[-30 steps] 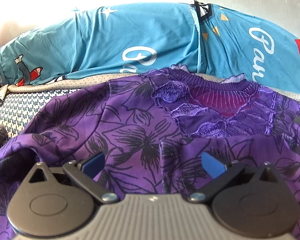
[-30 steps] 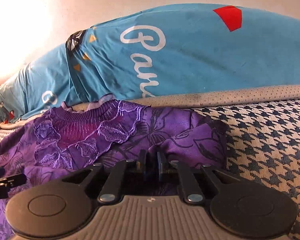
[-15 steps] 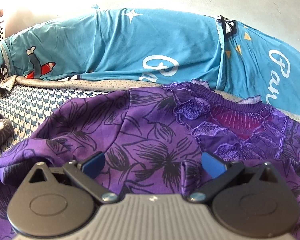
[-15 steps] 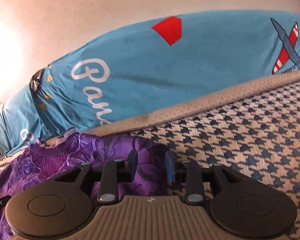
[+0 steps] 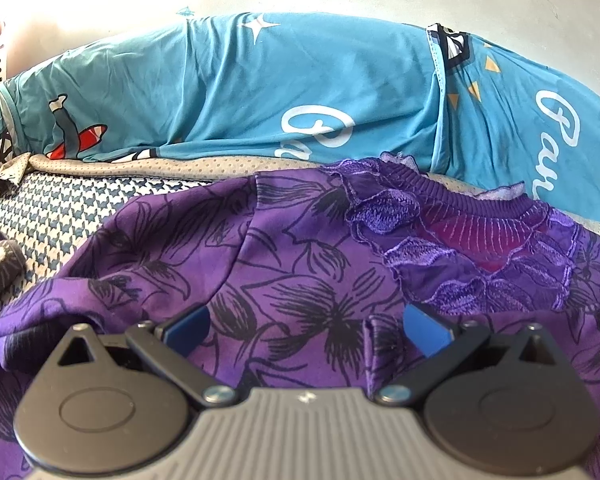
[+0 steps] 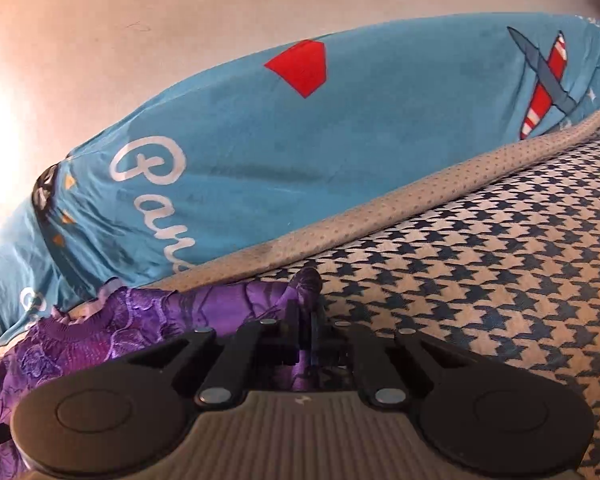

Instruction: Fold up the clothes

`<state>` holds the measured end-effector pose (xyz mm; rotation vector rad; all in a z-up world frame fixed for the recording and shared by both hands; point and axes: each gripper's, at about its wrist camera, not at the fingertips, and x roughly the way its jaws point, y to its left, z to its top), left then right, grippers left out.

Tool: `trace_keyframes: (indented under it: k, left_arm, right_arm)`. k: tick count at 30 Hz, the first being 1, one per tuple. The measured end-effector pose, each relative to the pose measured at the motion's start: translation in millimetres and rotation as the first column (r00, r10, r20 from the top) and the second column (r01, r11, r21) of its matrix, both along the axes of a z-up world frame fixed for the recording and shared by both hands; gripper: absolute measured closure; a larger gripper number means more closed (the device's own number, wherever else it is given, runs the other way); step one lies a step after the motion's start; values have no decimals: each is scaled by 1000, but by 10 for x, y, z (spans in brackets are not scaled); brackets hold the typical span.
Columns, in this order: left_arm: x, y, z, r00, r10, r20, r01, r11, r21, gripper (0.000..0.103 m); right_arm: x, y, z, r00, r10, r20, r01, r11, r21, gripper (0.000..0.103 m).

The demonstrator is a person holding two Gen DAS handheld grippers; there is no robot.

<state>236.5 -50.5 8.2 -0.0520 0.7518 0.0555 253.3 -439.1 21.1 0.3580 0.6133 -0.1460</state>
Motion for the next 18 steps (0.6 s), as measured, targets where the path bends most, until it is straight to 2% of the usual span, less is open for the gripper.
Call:
trace_keyframes:
  k: [3,6,11,15,16,18]
  left_arm:
    - [13,16,-15,1000,22,-10,-22,999,23,0]
    - [21,64,-10,998,54,-11,-54,998,30,0]
    - [15,124,17,998,54,-11,-54,998,-15,0]
    - [14,102,34,998,70,-8,-69,997,15,0]
    - [14,92,29,998,66,-14,-65,998,17,0]
    - [3,81,29,998,54,-15,-54,999,5,0]
  right_arm:
    - [10,-32,-65,999,-40,-37,39,999,-25,98]
    - [30,114,-62,998,-43,-53,35,989,-141,99]
    - [43,136,-49,993,-85,-76,74,988,-137,99]
    - [-22,260,175,997,-80,-15,74,973,-221,98]
    - [-42,293,244,997,-75,4,74,968,-242,94]
    - [-73,301,318,998,-57,21,60,973,-223,92]
